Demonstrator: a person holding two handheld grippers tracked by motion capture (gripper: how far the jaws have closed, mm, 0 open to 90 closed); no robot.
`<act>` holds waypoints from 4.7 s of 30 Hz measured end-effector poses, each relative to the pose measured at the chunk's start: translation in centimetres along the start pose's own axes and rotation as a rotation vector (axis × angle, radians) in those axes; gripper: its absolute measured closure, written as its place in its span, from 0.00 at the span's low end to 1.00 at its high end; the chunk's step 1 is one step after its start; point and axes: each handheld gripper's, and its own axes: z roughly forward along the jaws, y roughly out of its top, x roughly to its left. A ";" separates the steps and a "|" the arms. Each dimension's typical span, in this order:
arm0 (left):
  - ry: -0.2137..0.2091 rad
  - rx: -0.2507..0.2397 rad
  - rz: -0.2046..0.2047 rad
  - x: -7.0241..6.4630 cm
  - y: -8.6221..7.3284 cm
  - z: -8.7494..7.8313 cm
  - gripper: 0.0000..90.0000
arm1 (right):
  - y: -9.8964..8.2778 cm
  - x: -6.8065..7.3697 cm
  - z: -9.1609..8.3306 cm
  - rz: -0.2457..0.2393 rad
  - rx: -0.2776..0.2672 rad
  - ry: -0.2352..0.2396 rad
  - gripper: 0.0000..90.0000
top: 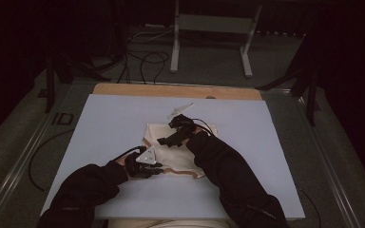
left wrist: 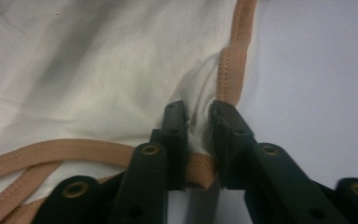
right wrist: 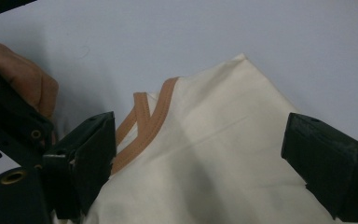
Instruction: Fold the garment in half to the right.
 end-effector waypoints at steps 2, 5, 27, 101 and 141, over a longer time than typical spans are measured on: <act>0.003 0.002 -0.005 0.1 0.0 0.0 0.92 | 0.1 0.1 0.2 0.003 0.002 0.002 0.11; 0.015 0.008 0.007 0.1 0.2 0.0 0.95 | 0.2 0.2 0.4 -0.002 0.005 -0.002 0.11; 0.034 -0.024 0.006 -0.3 -0.3 0.0 0.98 | 3.1 -0.2 4.2 -0.008 0.046 -0.009 0.15; 0.031 -0.049 0.037 0.0 1.5 -0.8 0.98 | 5.4 -1.7 5.9 -0.066 0.146 -0.181 0.99; 0.010 -0.047 0.129 -1.0 5.8 -0.1 0.98 | 3.2 -3.2 -3.0 -0.026 0.023 -0.246 0.99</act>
